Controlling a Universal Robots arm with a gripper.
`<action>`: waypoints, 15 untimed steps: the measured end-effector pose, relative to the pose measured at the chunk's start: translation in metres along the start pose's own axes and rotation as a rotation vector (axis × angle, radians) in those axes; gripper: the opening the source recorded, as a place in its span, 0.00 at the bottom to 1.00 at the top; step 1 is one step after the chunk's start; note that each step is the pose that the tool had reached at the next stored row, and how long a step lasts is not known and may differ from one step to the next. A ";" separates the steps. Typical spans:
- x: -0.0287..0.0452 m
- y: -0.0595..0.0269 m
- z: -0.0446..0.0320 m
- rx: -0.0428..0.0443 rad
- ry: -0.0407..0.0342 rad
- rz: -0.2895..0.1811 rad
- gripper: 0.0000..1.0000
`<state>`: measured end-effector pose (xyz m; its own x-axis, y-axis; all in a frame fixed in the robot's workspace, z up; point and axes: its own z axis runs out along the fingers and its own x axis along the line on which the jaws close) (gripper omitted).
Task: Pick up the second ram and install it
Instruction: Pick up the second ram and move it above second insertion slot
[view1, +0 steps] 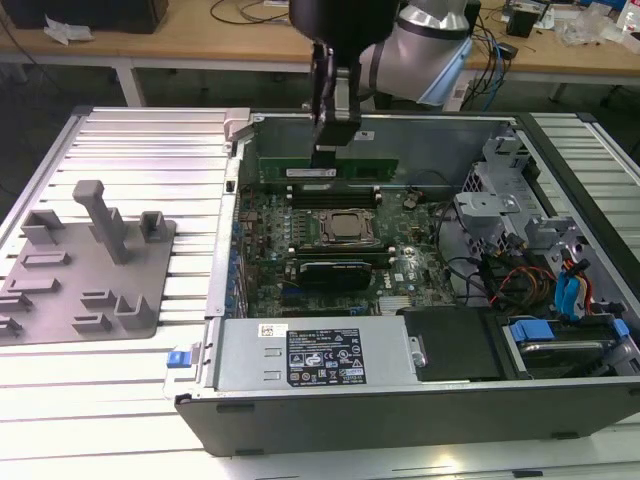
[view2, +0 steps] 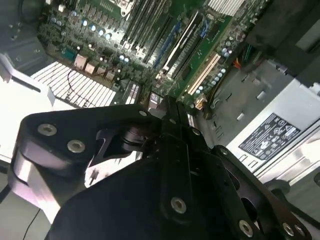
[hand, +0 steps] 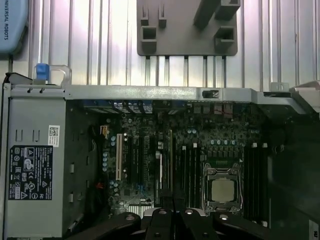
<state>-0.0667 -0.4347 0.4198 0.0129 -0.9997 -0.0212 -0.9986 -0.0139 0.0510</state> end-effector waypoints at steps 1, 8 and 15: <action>-0.0004 -0.0043 0.0024 -0.0007 0.0002 0.000 0.09; -0.0206 -0.0195 0.0215 -0.0040 0.0002 0.000 0.09; -0.0410 -0.0259 0.0426 -0.0039 0.0001 0.000 0.09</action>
<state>-0.0435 -0.3924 0.3769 0.0127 -0.9997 -0.0211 -0.9984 -0.0139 0.0549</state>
